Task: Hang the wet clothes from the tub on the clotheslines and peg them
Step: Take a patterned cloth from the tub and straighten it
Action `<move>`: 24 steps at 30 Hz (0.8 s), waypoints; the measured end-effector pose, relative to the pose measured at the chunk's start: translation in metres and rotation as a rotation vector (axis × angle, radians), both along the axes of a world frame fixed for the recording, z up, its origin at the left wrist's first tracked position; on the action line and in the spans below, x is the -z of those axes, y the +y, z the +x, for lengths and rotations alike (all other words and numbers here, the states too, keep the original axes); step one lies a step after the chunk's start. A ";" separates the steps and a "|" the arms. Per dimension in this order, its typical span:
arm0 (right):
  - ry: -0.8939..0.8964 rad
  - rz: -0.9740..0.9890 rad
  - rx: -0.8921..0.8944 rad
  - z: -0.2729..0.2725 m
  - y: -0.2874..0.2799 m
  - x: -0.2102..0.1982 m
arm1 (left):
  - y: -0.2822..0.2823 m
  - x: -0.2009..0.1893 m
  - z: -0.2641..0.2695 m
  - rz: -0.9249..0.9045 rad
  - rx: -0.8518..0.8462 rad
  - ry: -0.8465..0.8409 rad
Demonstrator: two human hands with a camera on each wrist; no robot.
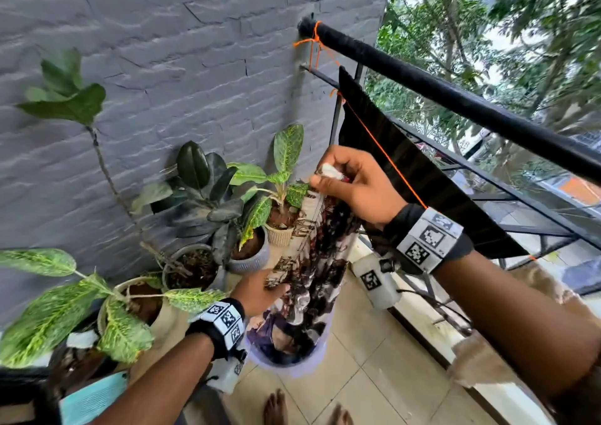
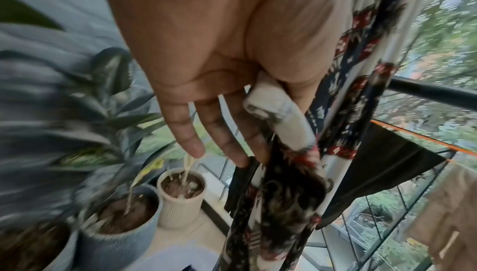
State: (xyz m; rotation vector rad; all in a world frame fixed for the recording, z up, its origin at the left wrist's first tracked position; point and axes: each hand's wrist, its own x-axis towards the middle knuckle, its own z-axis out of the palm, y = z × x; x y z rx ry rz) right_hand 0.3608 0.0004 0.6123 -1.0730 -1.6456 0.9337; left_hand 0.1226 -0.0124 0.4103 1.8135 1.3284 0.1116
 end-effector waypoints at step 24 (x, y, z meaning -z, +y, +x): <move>-0.242 -0.181 0.411 0.098 -0.029 0.060 | 0.076 -0.158 -0.080 0.328 -0.029 -0.447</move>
